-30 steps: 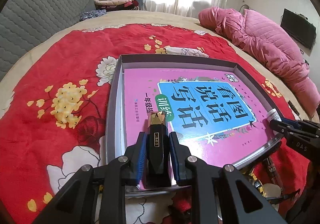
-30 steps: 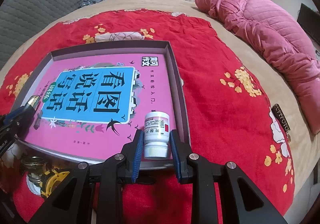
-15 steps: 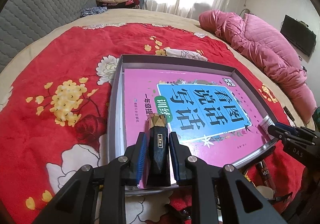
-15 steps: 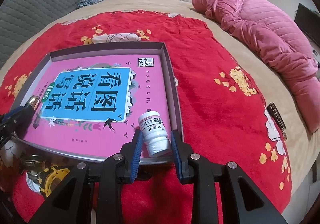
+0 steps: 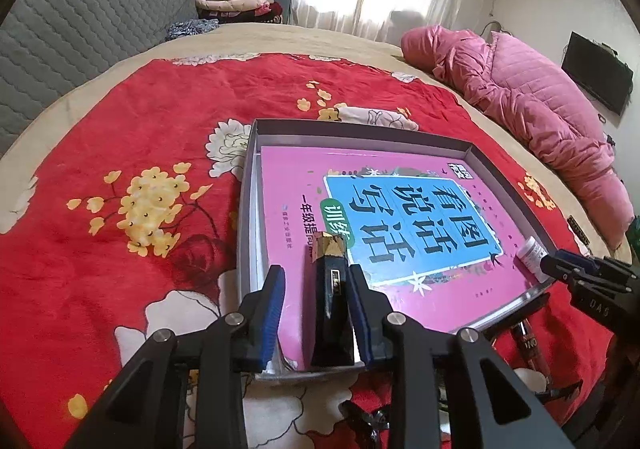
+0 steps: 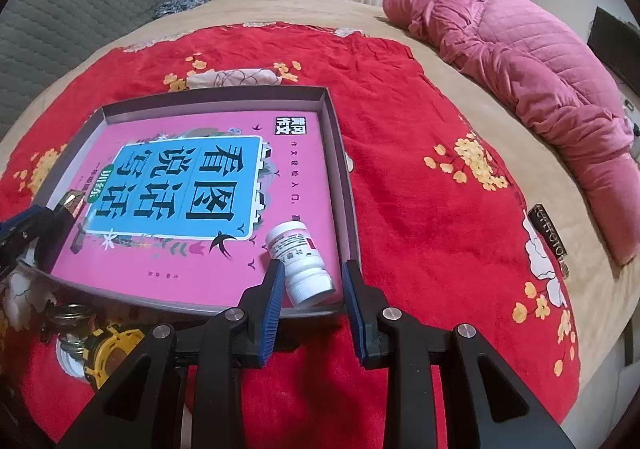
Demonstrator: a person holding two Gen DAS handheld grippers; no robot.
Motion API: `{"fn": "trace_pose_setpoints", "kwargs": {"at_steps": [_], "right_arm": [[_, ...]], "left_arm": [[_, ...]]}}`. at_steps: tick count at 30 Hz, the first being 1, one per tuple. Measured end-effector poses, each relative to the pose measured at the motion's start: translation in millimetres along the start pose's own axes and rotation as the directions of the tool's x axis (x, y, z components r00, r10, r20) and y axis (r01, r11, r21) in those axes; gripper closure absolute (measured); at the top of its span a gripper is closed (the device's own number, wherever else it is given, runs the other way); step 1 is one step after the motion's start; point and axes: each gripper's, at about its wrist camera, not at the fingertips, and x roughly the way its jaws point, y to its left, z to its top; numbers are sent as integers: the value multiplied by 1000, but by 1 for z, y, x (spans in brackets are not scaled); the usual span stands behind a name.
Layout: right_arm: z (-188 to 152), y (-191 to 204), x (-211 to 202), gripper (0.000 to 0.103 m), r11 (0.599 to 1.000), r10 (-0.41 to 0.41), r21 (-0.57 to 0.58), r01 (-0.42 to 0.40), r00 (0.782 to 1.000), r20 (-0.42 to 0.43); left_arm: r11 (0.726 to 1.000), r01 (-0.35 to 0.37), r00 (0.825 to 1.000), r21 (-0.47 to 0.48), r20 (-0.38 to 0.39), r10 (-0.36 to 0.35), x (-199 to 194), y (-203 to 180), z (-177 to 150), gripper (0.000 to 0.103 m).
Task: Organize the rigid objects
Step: 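Lower black stick into box and open left tool while right releases bottle inside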
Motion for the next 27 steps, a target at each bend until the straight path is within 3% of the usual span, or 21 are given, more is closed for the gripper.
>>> {"fn": "trace_pose_setpoints", "kwargs": {"at_steps": [14,19,27], "right_arm": [[-4,0,-13,65,1000,29,5,-29,1000,0],[-6,-3,-19,62,999,36,20,-36,999,-1],[-14,-13,-29,61,997,55,49,-55,998,-2]], "left_arm": [[999,-3,997,37,80,0,-33,-11,-8,71],[999,-21,997,44,81,17,-40,-14,-13,58],[999,-35,997,24,73,33,-46,-13,-18,57]]}}
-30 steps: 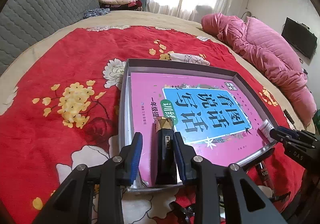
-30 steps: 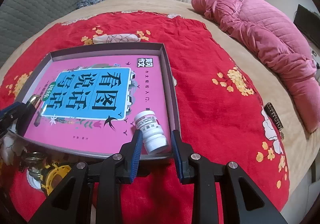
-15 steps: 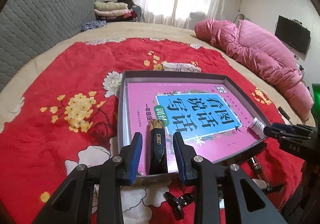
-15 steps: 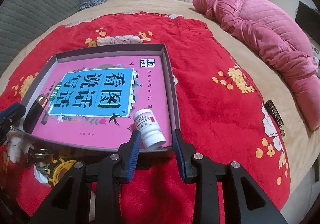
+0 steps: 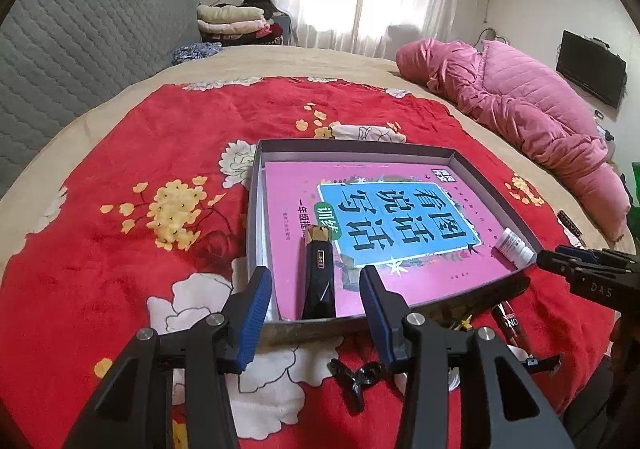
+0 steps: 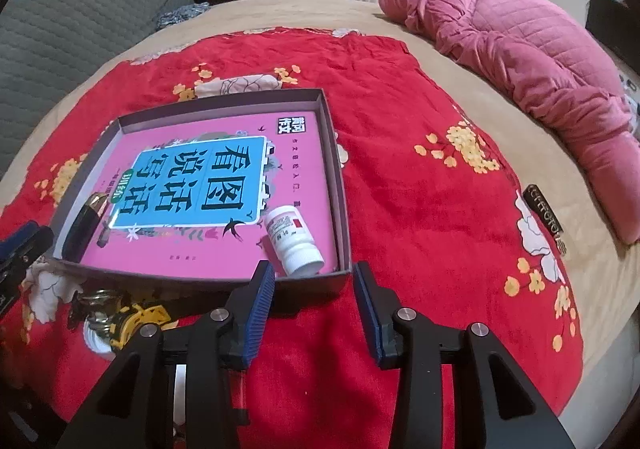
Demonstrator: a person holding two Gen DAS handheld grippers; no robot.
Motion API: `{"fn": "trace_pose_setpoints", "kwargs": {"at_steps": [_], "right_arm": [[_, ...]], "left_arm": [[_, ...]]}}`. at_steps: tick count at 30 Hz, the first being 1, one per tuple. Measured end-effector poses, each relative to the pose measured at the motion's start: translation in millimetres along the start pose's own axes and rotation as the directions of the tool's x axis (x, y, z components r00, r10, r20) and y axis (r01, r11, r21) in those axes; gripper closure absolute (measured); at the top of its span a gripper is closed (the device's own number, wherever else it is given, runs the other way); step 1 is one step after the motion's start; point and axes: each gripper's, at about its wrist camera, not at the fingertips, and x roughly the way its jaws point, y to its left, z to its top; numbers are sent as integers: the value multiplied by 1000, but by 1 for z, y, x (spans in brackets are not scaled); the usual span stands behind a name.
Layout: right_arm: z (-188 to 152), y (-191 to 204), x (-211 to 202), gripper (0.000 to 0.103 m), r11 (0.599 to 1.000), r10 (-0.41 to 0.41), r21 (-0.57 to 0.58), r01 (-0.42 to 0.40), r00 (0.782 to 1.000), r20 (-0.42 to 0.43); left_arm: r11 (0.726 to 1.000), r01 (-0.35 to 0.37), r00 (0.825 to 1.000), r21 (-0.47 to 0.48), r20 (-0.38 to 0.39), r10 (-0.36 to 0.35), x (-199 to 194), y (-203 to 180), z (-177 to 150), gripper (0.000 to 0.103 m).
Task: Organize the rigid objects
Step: 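Lower black stick into box and open left tool while right releases bottle inside, then withdraw both tools from the box back toward the remaining items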
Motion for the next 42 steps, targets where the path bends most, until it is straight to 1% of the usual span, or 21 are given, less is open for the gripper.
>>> {"fn": "trace_pose_setpoints", "kwargs": {"at_steps": [11,15,20,24,33,42], "right_arm": [[-3,-7,-12,59,999,28,28,-29,999,26],[-6,-5,-13,57,999,28,19,-28,999,26],[-6,-6,-14,55,999,34,28,-35,999,33],[-5,-5,-16,53,999,36,23,-37,998,45],[-4,-7,-24,48,999,45,26,-47,997,65],[-5,-11,-30,46,997,67,39,-71,995,78]], "left_arm": [[1000,-4,1000,-2,24,4,-16,-1,-2,57],[999,12,1000,-45,16,-11,-19,6,-1,57],[996,2,1000,-92,27,0,-23,19,0,57],[994,-4,1000,-112,18,7,-22,26,0,57],[995,-8,1000,-100,19,10,-28,22,-1,57],[997,0,1000,-80,18,1,-37,15,-5,57]]}}
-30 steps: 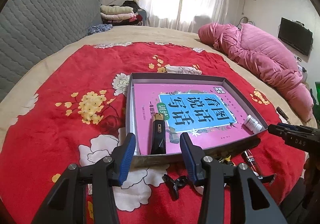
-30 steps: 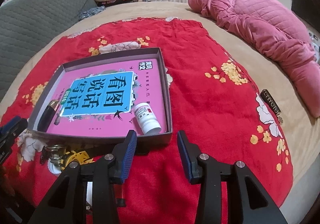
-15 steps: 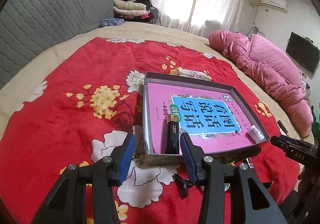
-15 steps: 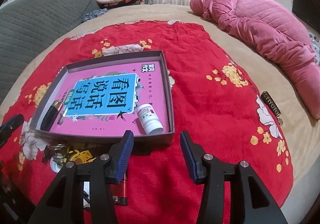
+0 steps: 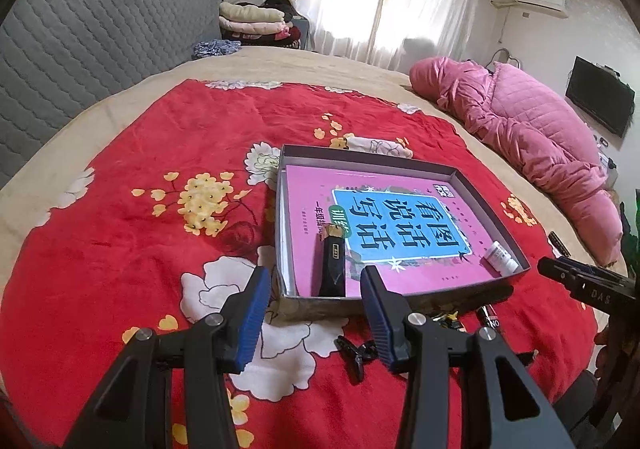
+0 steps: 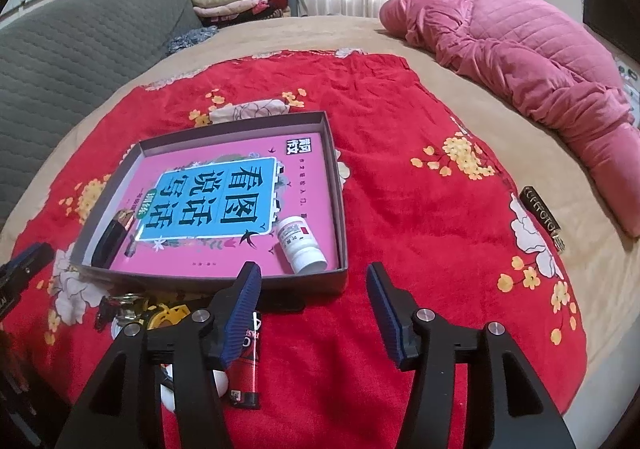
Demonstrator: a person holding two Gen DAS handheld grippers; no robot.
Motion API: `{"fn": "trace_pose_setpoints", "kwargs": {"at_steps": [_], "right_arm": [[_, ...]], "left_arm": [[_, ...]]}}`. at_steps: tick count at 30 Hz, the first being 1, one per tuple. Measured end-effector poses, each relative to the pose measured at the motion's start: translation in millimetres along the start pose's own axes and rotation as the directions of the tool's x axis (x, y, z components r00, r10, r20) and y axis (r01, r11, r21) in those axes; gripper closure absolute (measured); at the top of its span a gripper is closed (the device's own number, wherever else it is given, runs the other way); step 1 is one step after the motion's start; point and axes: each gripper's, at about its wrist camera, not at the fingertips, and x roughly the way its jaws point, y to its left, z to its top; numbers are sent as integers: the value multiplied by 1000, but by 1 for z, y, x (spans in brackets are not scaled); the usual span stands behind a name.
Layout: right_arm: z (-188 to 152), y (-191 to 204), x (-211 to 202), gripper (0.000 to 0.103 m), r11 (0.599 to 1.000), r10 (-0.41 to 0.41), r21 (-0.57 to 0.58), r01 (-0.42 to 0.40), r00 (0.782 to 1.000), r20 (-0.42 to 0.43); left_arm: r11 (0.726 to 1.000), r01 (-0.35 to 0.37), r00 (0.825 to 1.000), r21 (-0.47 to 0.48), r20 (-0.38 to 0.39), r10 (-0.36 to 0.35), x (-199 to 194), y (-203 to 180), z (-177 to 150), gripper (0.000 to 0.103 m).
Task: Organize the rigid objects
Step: 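Withdraw both tools from the box back toward the remaining items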
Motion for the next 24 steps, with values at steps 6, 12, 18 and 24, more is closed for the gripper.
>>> {"fn": "trace_pose_setpoints", "kwargs": {"at_steps": [6,12,18,24], "right_arm": [[-2,2,-7,45,1000,28,-10,-27,1000,15],[-5,8,-18,43,998,56,-35,-54,997,47],[-11,10,-25,42,995,85,-60,-82,994,65],[-19,16,-29,42,990,111,-89,-105,991,69]], "left_arm": [[999,19,1000,33,-9,-18,-5,-11,-3,57],[998,38,999,57,-19,-37,-10,-21,-7,57],[996,50,998,75,-33,-47,-13,-26,-10,57],[996,58,998,74,-44,-55,-13,-28,-11,57]]}}
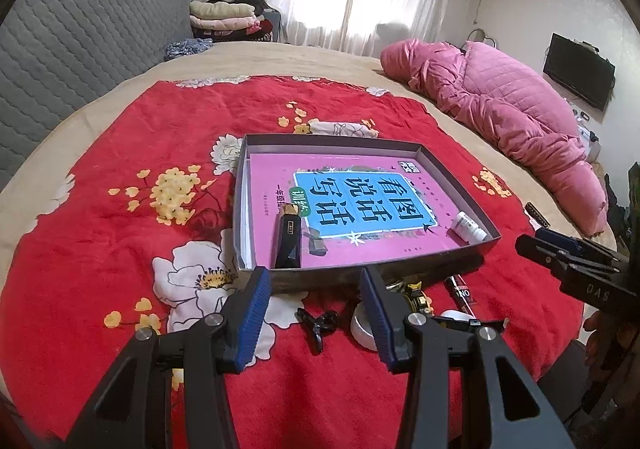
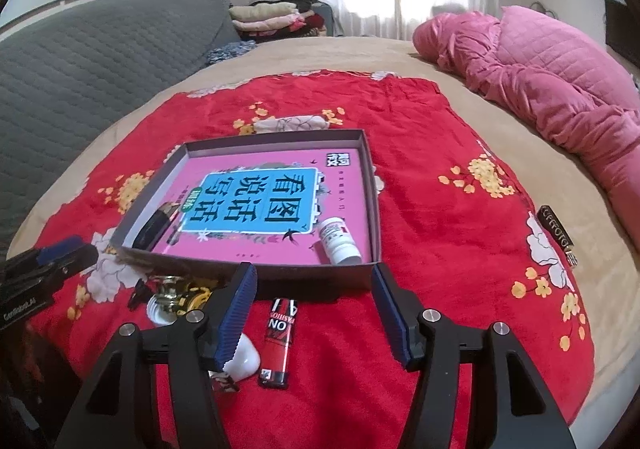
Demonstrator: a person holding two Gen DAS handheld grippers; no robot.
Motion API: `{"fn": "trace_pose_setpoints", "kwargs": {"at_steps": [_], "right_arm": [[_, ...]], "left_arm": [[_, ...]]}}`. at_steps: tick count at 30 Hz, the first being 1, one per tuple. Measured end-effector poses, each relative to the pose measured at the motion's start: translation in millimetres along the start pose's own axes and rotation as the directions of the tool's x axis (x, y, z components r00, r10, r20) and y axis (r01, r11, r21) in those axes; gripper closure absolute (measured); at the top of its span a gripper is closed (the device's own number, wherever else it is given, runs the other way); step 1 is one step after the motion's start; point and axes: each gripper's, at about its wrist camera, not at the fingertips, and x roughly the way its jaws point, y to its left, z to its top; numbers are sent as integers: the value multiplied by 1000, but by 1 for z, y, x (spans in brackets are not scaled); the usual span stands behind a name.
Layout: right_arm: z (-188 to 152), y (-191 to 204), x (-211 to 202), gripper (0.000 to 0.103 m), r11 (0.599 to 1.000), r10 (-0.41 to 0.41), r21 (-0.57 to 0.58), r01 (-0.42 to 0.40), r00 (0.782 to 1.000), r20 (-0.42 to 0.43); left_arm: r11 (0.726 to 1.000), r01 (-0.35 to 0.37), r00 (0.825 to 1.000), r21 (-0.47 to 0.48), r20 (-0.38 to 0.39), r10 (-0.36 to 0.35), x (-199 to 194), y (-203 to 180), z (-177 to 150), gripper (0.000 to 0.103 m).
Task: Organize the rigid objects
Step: 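Withdraw both tools from the box back toward the remaining items, then reach right tool to metal clipper on earbud case while left approaches silver fitting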
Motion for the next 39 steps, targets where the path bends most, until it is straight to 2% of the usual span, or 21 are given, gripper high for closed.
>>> {"fn": "trace_pose_setpoints", "kwargs": {"at_steps": [21,31,39], "right_arm": [[-20,8,-13,41,998,48,-40,-49,999,-18],[-25,23,-14,41,990,101,-95,-104,994,-35],[-34,37,-8,41,975,155,-148,-166,985,-81]], "left_arm": [[998,20,999,56,-37,-18,-1,-17,-9,57],[996,35,998,76,-57,-31,0,-23,-13,57],[995,41,996,95,-78,-34,4,-27,-17,57]]}}
